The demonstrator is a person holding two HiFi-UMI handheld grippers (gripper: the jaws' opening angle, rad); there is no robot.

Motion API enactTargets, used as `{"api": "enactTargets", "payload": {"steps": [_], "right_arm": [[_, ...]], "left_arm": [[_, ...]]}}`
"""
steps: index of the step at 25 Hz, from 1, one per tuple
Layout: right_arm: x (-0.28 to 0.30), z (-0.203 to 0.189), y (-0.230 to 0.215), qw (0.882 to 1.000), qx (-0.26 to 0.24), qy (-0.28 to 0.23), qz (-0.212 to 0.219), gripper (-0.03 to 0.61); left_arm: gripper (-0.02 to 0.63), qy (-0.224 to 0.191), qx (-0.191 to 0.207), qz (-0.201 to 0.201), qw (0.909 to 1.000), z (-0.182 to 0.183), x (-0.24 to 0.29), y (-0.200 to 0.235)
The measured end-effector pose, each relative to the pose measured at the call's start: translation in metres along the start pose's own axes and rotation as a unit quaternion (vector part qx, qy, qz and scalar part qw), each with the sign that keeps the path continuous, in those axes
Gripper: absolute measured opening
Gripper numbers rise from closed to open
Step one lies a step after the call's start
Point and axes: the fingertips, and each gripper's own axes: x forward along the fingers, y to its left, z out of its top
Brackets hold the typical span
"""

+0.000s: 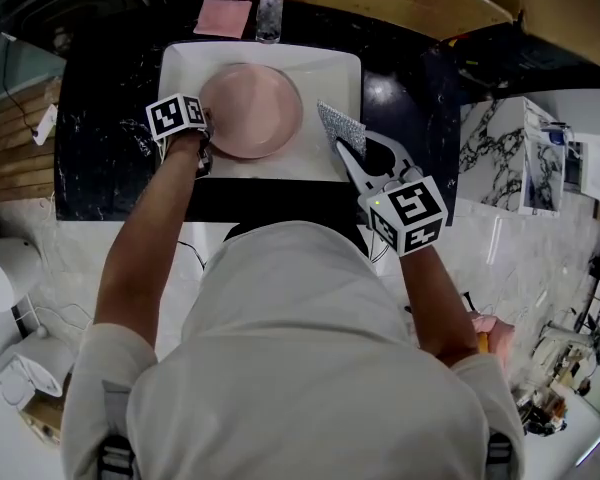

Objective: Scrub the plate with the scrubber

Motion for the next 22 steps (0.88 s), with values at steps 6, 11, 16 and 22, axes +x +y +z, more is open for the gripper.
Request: {"api": "enactTargets", "payload": {"steps": [6, 11, 16, 22], "right_arm": [[-0.009, -0.007, 0.002, 1.0, 0.004, -0.002, -0.005, 0.077], [-0.018, -0.014, 0.002, 1.0, 0.009, -0.013, 0.0, 0.077], [-0.032, -0.018, 0.005, 0.999, 0.002, -0.029, 0.023, 0.077], [-0.06, -0.027, 0.008, 0.997, -0.011, -0.05, 0.06, 0.077]], "left_arm": [[0.115, -0.036, 0.024, 0.012, 0.999, 0.009, -0.018, 0.0], [0.115, -0.087, 0.049, 0.015, 0.9949, 0.02, -0.046, -0.009], [0.115, -0.137, 0.073, 0.019, 0.9877, 0.014, -0.087, -0.025], [0.112, -0.19, 0.097, -0.012, 0.9769, -0.022, -0.142, -0.066]]}}
